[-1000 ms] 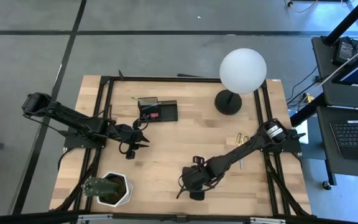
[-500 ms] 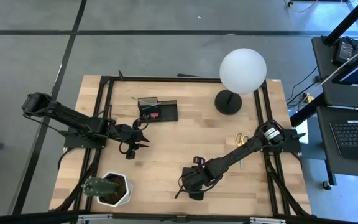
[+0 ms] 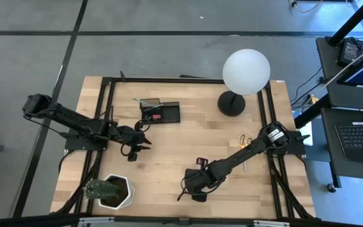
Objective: Pick and place office supplies into organizer
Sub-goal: Put the black pen into the desk organizer
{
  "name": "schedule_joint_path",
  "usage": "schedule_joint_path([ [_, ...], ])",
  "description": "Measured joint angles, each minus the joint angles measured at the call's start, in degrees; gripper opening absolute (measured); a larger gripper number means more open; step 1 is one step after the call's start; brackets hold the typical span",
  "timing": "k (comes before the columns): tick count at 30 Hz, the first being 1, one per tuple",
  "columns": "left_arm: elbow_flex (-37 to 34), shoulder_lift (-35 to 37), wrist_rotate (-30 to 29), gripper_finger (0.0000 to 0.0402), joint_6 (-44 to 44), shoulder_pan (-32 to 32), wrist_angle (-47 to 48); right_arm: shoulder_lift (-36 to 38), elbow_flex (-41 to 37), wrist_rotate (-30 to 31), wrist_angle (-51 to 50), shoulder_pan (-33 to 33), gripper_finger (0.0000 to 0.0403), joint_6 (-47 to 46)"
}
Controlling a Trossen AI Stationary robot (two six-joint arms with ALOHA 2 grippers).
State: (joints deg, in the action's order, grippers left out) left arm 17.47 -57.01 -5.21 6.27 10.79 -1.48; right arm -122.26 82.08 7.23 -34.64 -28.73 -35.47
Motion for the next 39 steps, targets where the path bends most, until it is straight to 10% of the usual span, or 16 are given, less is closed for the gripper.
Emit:
schedule_joint_path([
  [39,0.0,0.0,0.0,0.0098,0.0,0.0,0.0,-1.0,0.0,-3.2,2.6,0.0,0.0093,1.5],
])
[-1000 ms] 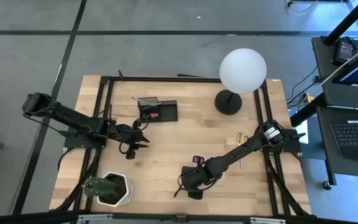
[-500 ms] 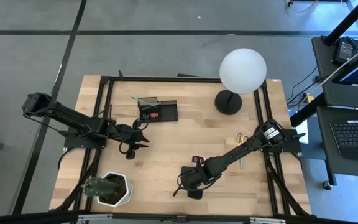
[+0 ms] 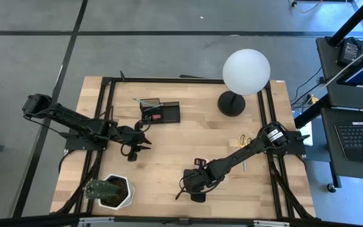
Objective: Pick and place office supplies into organizer
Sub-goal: Put the black pen into the desk organizer
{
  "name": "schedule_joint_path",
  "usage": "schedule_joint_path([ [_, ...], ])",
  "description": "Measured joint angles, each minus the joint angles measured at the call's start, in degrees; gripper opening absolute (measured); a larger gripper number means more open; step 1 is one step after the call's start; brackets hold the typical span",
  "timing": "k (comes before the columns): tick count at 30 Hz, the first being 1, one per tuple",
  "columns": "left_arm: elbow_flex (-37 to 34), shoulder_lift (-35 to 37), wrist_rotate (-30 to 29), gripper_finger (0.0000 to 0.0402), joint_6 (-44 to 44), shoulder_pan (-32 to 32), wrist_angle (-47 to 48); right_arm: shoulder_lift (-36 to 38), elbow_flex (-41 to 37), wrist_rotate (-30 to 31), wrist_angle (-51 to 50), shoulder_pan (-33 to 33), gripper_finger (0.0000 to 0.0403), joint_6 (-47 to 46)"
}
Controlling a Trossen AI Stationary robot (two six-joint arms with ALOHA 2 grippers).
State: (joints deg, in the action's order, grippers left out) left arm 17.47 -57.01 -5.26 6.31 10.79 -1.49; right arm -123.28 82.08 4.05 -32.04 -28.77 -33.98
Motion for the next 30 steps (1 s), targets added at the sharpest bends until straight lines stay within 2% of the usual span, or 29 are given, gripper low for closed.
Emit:
schedule_joint_path([
  [4,0.0,0.0,0.0,0.0098,0.0,0.0,0.0,0.0,0.0,0.5,-0.1,0.0,0.0085,0.0],
  [12,0.0,0.0,0.0,0.0098,0.0,0.0,0.0,0.0,0.0,0.8,-0.3,0.0,0.0017,1.5],
  [22,0.0,0.0,0.0,0.0098,0.0,0.0,0.0,1.0,-0.3,2.0,1.2,0.0,0.0017,-0.8],
  [30,0.0,0.0,0.0,0.0098,0.0,0.0,0.0,7.6,-0.5,6.4,3.5,1.7,0.0020,1.7],
])
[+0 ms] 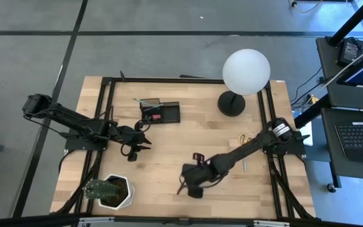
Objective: Pick and place office supplies into organizer
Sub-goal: Put the black pen into the desk organizer
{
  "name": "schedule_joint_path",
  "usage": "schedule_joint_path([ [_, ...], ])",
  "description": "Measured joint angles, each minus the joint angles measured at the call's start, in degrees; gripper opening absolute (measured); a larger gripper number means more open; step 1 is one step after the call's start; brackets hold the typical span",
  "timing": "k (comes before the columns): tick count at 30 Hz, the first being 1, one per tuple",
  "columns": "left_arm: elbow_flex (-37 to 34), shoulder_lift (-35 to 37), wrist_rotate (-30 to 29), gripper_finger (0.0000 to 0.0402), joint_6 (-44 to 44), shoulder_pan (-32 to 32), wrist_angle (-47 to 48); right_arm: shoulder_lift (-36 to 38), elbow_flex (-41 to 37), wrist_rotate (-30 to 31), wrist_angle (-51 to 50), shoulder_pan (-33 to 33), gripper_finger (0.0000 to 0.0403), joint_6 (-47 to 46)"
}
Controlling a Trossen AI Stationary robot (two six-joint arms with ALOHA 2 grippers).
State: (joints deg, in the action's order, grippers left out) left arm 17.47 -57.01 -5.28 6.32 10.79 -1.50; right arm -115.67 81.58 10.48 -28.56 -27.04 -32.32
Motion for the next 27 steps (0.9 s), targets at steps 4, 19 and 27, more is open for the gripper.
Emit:
schedule_joint_path([
  [4,0.0,0.0,0.0,0.0098,0.6,0.0,0.0,2.6,0.0,1.6,2.4,2.0,0.0017,3.6],
  [19,0.0,0.0,0.4,0.0098,0.5,0.0,2.0,12.5,0.2,3.9,24.6,19.4,0.0020,34.3],
  [27,0.0,0.0,0.5,0.0098,0.4,0.0,4.7,12.4,0.2,-9.9,45.0,29.8,0.0022,41.5],
])
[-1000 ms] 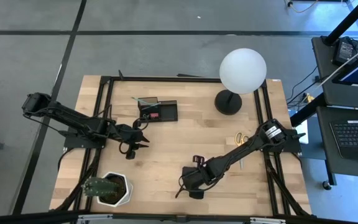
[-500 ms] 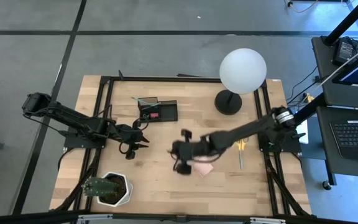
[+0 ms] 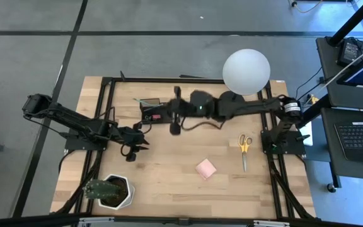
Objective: Pick and place office supplies into organizer
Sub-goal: Put the black pen into the desk organizer
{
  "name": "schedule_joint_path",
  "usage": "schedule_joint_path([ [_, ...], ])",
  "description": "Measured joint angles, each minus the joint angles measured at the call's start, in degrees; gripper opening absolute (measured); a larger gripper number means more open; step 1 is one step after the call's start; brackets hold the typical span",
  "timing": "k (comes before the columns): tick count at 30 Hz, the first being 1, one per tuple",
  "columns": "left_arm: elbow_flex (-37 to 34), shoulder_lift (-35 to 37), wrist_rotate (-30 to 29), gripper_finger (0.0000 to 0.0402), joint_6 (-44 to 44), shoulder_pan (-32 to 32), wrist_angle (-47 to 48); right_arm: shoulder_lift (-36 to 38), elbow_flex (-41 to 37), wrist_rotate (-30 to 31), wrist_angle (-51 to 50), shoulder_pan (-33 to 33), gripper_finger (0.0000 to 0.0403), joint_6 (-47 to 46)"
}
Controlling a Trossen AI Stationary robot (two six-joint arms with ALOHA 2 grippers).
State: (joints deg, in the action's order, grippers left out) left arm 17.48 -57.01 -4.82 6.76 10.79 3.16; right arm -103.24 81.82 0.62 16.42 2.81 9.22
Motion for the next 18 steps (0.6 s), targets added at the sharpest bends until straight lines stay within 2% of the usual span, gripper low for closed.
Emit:
schedule_joint_path([
  [5,0.0,0.0,0.0,0.0098,0.0,0.0,1.4,-3.1,0.0,-6.4,9.7,5.1,0.0022,-4.5],
  [18,0.0,0.0,0.0,0.0098,0.0,0.0,1.9,-17.8,0.1,-6.5,36.4,10.4,0.0023,-7.3],
])
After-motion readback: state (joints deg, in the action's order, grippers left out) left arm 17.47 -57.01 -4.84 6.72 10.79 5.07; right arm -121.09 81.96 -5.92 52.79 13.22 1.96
